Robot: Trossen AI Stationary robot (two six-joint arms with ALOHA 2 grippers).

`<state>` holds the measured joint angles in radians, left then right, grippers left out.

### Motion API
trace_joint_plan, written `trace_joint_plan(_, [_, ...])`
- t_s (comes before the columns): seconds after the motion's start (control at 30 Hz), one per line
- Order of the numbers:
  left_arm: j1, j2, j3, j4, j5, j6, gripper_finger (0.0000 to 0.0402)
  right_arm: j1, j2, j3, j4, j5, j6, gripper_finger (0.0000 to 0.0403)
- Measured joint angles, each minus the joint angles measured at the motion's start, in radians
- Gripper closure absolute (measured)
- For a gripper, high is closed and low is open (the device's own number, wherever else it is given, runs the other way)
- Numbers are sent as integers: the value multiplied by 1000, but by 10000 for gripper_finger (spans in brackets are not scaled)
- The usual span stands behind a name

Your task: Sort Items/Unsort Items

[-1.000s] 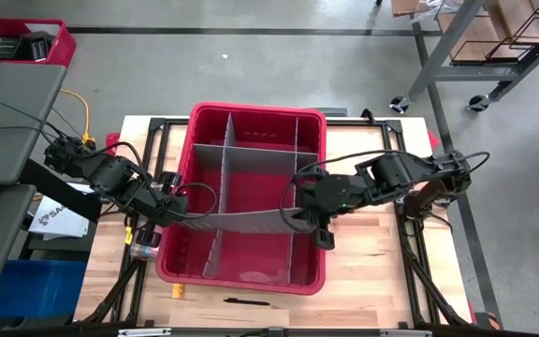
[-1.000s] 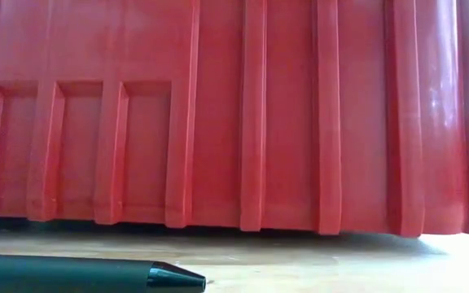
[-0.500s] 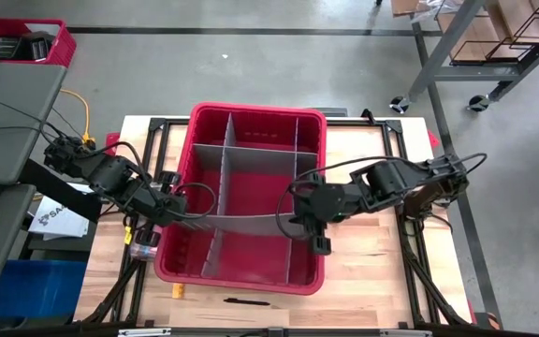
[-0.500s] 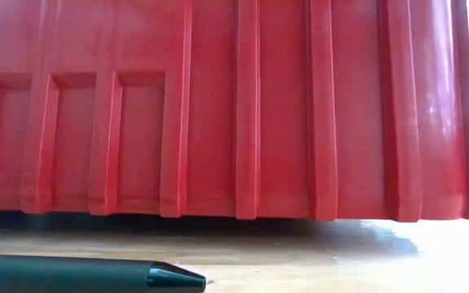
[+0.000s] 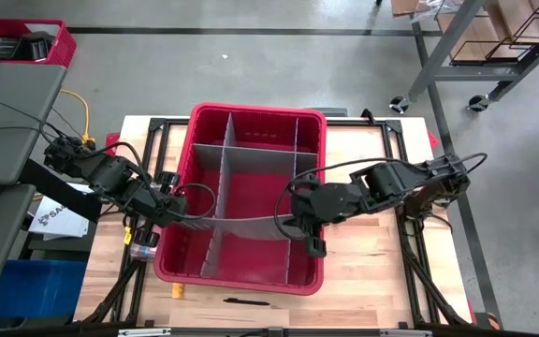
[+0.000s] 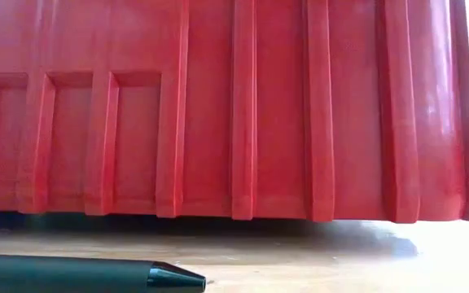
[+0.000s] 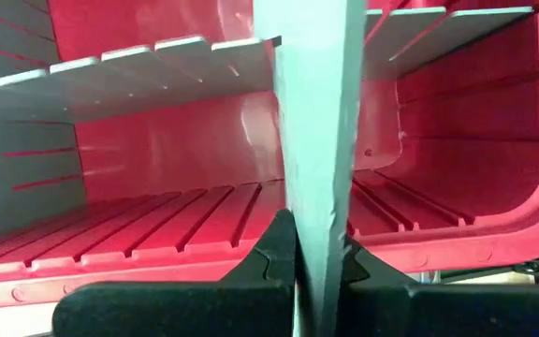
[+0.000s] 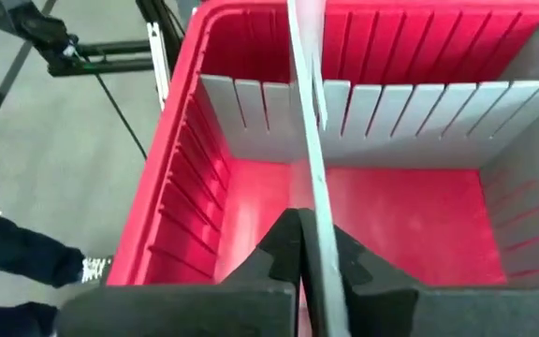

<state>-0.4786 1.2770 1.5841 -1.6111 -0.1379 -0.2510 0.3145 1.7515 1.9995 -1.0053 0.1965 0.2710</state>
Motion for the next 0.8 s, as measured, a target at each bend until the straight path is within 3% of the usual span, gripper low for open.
trace_joint_plan(0.8, [0,0,0,-7,-2,2,401,2,-3,-48,40,50,-13,403])
